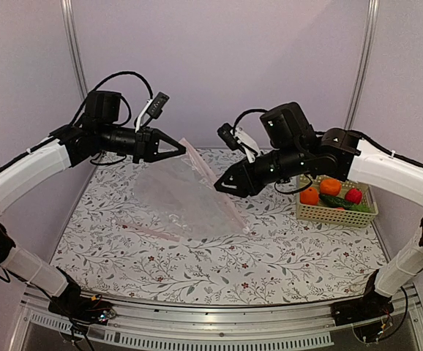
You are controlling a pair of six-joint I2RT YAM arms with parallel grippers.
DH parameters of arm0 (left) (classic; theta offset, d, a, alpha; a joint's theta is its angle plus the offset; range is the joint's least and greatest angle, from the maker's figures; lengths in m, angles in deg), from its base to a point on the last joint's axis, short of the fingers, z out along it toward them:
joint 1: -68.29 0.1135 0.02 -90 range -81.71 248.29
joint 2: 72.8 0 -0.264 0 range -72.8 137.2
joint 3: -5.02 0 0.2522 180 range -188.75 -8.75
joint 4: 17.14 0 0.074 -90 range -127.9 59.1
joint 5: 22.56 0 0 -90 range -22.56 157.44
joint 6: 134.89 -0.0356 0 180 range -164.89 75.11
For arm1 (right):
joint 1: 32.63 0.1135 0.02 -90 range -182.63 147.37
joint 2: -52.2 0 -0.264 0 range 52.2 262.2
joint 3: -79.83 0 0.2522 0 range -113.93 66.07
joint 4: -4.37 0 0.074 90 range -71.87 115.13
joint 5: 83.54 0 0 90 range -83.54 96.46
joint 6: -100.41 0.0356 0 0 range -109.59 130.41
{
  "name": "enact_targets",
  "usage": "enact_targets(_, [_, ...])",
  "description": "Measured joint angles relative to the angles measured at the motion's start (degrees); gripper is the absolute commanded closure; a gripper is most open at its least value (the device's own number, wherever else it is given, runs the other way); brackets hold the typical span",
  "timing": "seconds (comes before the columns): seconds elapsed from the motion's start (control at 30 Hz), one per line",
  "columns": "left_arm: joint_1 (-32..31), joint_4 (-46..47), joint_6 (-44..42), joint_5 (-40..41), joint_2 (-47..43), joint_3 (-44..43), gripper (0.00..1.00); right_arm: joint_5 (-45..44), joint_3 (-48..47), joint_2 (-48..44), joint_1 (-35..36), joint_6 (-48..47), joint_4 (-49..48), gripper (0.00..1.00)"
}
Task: Place the food in the zip-top bag and seal the zipper
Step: Pass from the left arm to the right
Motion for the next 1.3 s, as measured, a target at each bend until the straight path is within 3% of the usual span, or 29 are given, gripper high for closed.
enact_targets(0.5, [-0.04, -0.02, 0.02, 0.04, 0.04, 0.00, 1.00, -4.81, -4.90, 6.01, 2.47, -0.98, 1.03, 0.78])
enact_targets(0.73, [-0.63, -0.04, 0.04, 0.35, 0.48, 0.00, 1.00, -5.11, -6.08, 7.87, 3.50, -0.42, 1.42, 1.00])
enact_targets(0.8, [-0.76, -0.02, 0.07, 0.57, 0.76, 0.00, 1.00, -5.11, -6.19, 8.11, 3.65, 0.22, 1.20, 1.00])
enact_targets(0.9, [-0.83, 0.00, 0.24, 1.53, 0.92, 0.00, 0.83, -5.07, -6.16, 8.17, 3.67, 1.70, 0.81, 1.00])
enact_targets(0.97, [-0.85, 0.00, 0.11, 2.27, 0.92, -0.04, 0.52, -5.09, -6.08, 8.17, 3.67, 2.89, -0.26, 1.00])
enact_targets(1.07, [-1.01, -0.04, 0.13, 5.14, 0.87, -0.11, 0.22, -5.46, -5.38, 8.17, 3.69, 5.03, -2.60, 1.00])
enact_targets(1.17, [-1.11, -0.44, 0.37, 10.73, 0.46, -0.09, 0.10, -7.04, -4.07, 8.07, 3.69, 7.30, -4.24, 1.00])
enact_targets(1.3, [-1.55, -1.68, 0.68, 22.64, -2.38, 0.11, 0.05, -9.90, -1.51, 7.15, 3.69, 10.75, -6.43, 1.00])
